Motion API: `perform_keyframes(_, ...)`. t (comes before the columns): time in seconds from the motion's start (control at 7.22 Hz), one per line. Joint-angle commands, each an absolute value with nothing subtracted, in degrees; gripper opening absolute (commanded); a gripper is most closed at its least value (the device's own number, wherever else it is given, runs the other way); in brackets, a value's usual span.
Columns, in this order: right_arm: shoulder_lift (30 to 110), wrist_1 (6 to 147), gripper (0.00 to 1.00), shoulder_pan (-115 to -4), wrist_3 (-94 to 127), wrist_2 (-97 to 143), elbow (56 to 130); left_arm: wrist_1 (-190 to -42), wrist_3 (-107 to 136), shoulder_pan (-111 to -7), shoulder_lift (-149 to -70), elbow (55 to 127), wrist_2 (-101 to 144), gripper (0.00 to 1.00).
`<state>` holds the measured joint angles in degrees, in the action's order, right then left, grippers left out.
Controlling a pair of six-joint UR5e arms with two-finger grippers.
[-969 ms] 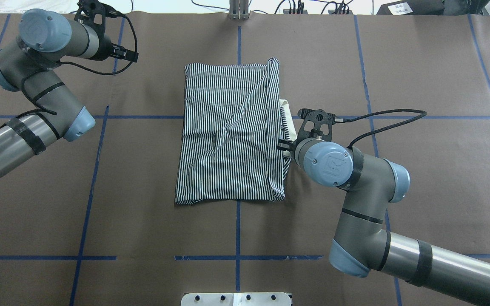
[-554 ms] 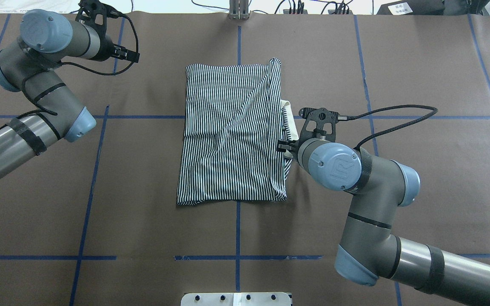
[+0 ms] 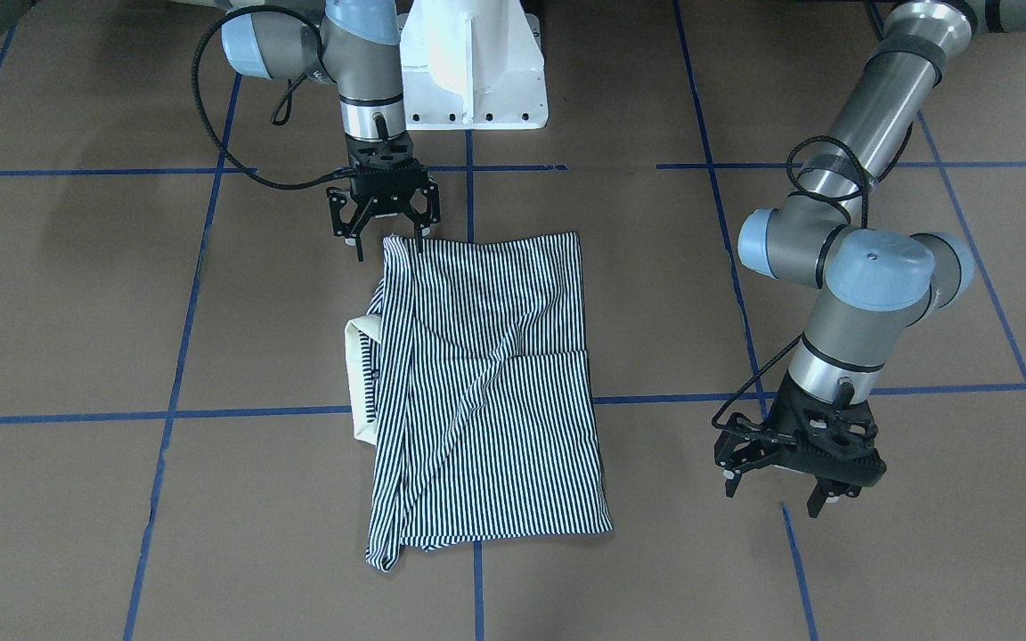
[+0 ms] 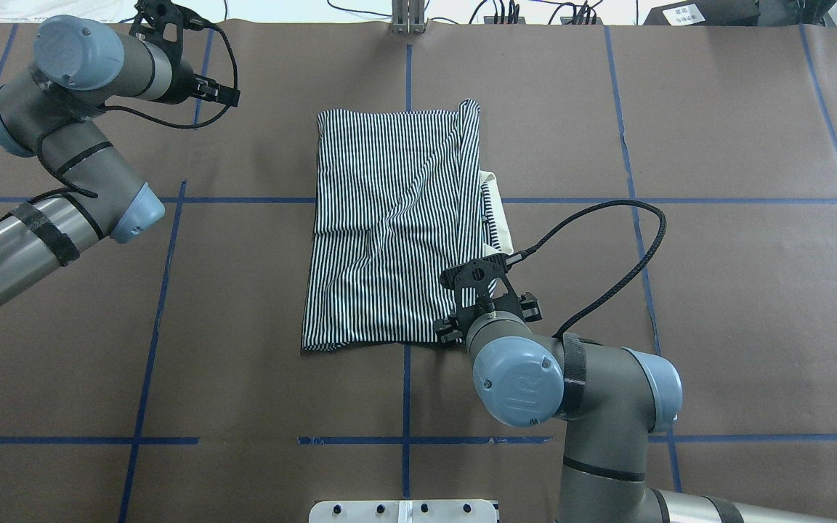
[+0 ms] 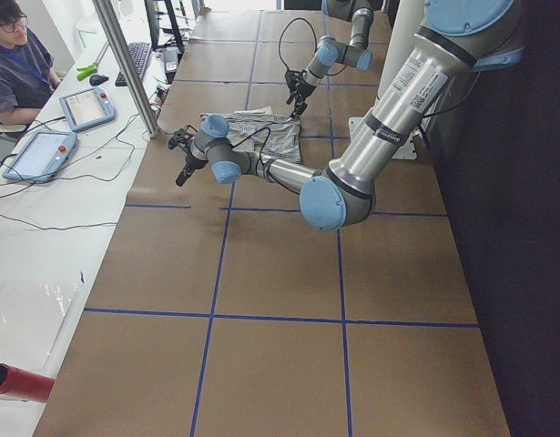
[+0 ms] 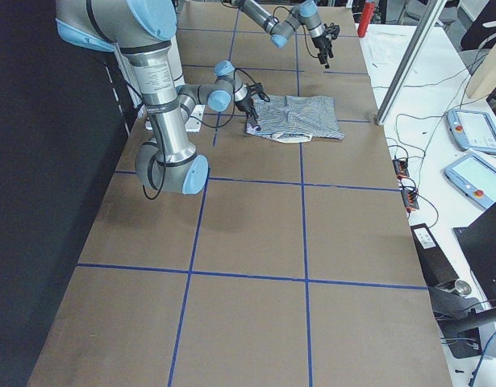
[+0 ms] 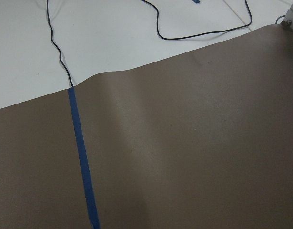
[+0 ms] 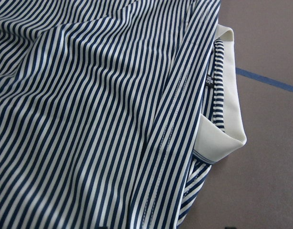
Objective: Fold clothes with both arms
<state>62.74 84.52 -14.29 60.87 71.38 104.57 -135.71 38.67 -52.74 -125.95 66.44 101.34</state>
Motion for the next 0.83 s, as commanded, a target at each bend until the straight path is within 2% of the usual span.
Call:
perform_keyframes(0.0, 63.2, 84.7, 0.72, -12.5, 57.2, 69.9, 104.2, -135.7, 38.7, -52.7, -125.9, 66.4, 101.3, 1.00)
perform_keyframes(0.28, 63.2, 84.7, 0.70, -11.3, 57.0, 70.0, 104.2, -135.6, 38.6, -52.7, -125.9, 66.4, 101.3, 1.00)
perform_keyframes(0.42, 63.2, 84.7, 0.63, -11.3, 57.0, 70.0, 104.2, -135.6, 38.6, -52.7, -125.9, 66.4, 101.3, 1.00)
perform_keyframes(0.55, 63.1, 84.7, 0.43, -11.3, 57.0, 70.0, 104.2, -135.6, 38.6, -52.7, -125.9, 66.4, 101.3, 1.00)
perform_keyframes(0.69, 63.1, 84.7, 0.17, -11.3, 57.0, 69.8, 104.3, -135.6, 38.7, -52.7, -125.9, 66.4, 101.3, 1.00)
